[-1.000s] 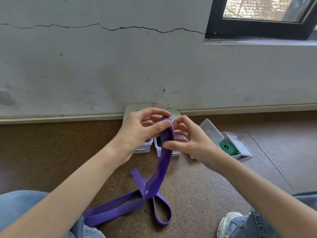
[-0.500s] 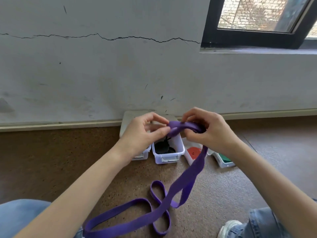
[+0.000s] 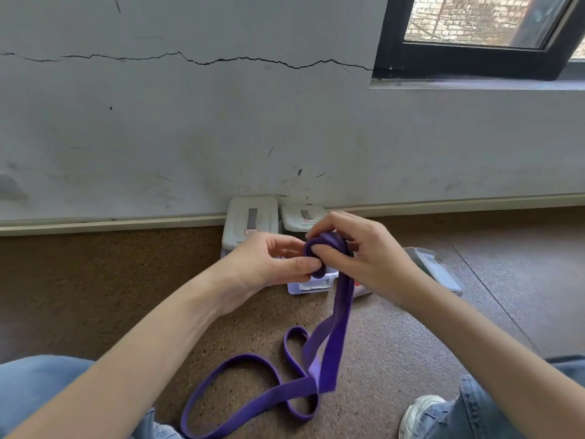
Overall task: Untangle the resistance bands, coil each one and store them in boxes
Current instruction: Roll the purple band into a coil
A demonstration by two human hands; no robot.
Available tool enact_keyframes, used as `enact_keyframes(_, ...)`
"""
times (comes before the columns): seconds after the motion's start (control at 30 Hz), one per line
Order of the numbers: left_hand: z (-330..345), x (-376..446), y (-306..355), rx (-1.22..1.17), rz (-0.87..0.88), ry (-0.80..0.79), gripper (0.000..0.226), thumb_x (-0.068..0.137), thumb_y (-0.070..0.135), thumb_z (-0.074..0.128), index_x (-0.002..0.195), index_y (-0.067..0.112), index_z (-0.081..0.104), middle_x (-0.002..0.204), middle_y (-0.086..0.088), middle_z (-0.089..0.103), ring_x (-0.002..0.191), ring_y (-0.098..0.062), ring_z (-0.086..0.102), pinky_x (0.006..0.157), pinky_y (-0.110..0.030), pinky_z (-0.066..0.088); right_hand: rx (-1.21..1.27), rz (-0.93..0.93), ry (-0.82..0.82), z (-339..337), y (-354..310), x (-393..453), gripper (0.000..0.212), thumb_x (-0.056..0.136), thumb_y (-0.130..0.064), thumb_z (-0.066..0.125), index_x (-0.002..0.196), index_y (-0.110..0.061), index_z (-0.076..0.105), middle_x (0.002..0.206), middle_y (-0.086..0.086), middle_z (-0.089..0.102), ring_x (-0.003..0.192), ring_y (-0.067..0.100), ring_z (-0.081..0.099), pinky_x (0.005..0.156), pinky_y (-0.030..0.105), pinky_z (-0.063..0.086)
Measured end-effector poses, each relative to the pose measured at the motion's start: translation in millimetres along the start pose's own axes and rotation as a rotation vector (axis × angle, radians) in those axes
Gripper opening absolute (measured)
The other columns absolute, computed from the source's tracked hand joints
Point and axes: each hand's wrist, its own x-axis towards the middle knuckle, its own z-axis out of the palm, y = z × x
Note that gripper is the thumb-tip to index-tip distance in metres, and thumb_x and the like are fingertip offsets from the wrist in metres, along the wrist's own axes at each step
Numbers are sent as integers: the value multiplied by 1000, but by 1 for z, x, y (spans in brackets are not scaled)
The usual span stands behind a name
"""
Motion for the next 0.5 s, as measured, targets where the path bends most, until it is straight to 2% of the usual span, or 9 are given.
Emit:
enact_keyframes(0.07, -1, 1, -2, -62, -40, 6, 26, 64, 16, 74, 90, 15, 74, 95, -8, 74, 92, -17, 70, 71, -18, 55, 15, 15, 17, 1, 1, 1, 14, 83, -15, 66, 97, -13, 68, 102, -1, 57, 94, 13, 57, 82, 32, 51)
enact_keyframes(0.13, -3, 1, -3, -143, -54, -24, 26, 67, 15, 72, 93, 12, 74, 98, -9, 73, 92, -17, 70, 73, -19, 55, 72, 44, 46, 0, 2, 2, 13, 83, -15, 66, 96, -15, 70, 104, 0, 52, 96, 12, 56, 82, 26, 50)
enact_keyframes(0.23, -3, 0, -3, -210, -52, -56, 26, 70, 19, 71, 95, 13, 74, 101, -9, 72, 93, -15, 69, 74, -18, 54, 96, 54, 114, 4, 0, 1, 15, 83, -15, 66, 98, -14, 71, 93, 3, 55, 84, 14, 57, 74, 19, 48)
enact_keyframes(0.33, -4, 1, -4, -174, -59, -3, 31, 68, 20, 72, 97, 10, 72, 99, -9, 73, 92, -14, 69, 73, -16, 53, 29, 30, 171, 11, -1, -1, 17, 82, -13, 68, 99, -12, 70, 89, 0, 55, 76, 10, 57, 70, 18, 49)
enact_keyframes(0.4, -8, 1, -2, -142, -49, 38, 21, 70, 18, 70, 89, 9, 74, 92, -7, 74, 88, -12, 70, 71, -15, 53, 37, 35, 123, 10, 1, -1, 19, 83, -10, 68, 102, -12, 68, 92, 0, 57, 76, 13, 60, 70, 23, 52)
enact_keyframes(0.5, -17, 1, 0, -186, -58, 120, 15, 77, 14, 65, 87, 5, 71, 88, -9, 73, 85, -12, 68, 74, -16, 55, 114, 104, -54, 11, 3, -1, 36, 80, -8, 68, 114, -14, 59, 103, -2, 54, 82, 16, 65, 74, 28, 56)
